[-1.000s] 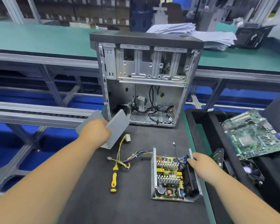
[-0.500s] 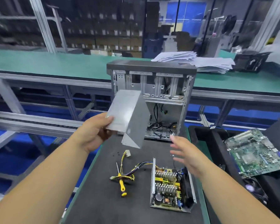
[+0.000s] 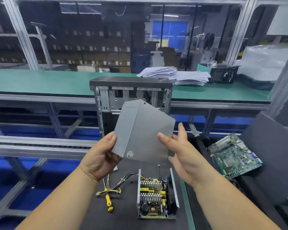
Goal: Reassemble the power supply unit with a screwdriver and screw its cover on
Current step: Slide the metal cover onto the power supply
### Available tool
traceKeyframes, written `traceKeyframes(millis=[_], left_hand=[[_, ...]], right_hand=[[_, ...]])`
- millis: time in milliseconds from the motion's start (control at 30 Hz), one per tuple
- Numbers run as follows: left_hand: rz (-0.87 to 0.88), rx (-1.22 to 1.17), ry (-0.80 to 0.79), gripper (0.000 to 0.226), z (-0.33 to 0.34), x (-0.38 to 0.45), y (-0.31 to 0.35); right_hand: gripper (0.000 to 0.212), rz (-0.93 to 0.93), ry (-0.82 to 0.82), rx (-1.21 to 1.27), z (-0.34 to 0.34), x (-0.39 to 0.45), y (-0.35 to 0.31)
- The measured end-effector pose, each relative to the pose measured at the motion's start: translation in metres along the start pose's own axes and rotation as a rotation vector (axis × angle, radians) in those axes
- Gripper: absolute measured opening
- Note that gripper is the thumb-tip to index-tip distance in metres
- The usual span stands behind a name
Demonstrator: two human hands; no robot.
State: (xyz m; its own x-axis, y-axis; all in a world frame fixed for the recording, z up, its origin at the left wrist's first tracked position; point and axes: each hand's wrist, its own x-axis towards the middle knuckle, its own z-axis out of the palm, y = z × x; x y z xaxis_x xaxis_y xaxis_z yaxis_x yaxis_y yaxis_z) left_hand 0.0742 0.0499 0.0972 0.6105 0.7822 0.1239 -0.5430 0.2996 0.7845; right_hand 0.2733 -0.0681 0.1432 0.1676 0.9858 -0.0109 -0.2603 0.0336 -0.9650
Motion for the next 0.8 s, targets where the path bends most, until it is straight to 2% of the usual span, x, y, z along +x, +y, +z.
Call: traceKeyframes(millis=[67,233,400,500,600,667,733,800], left_hand=[[-0.013,0.007,0.014,0.039,0.004,-0.001,-0.009],[-0.028,0.076,-0.041,0.039,0.02,-0.003,-0.018],[-0.064,0.282,-0.205,0.034,0.038,-0.012,-0.023],[-0.055,0.351,-0.329,0.032,0.049,-0.014,-0.019],[-0.056,0.395,-0.327,0.035,0.052,-0.01,-0.018],[-0.087,0.455,-0.345,0.03,0.047,-0.008,-0.02],[-0.143,0.532,-0.39,0.035,0.033,-0.007,-0.022],[-0.205,0.626,-0.298,0.041,0.012,-0.009,-0.027]], right_hand=[[0.154,-0.045,0.002,-0.044,0.0,-0.003,0.0],[0.158,-0.114,0.006,-0.109,-0.007,-0.01,-0.002],[0.164,-0.162,0.025,-0.218,-0.017,-0.012,-0.005],[0.16,-0.207,0.002,-0.234,-0.024,-0.009,-0.008],[0.149,-0.237,-0.022,-0.288,-0.032,-0.002,-0.013],[0.142,-0.226,-0.035,-0.407,-0.037,0.002,-0.018],[0.136,-0.202,-0.07,-0.589,-0.041,0.004,-0.022],[0.136,-0.19,-0.093,-0.865,-0.045,0.006,-0.022]])
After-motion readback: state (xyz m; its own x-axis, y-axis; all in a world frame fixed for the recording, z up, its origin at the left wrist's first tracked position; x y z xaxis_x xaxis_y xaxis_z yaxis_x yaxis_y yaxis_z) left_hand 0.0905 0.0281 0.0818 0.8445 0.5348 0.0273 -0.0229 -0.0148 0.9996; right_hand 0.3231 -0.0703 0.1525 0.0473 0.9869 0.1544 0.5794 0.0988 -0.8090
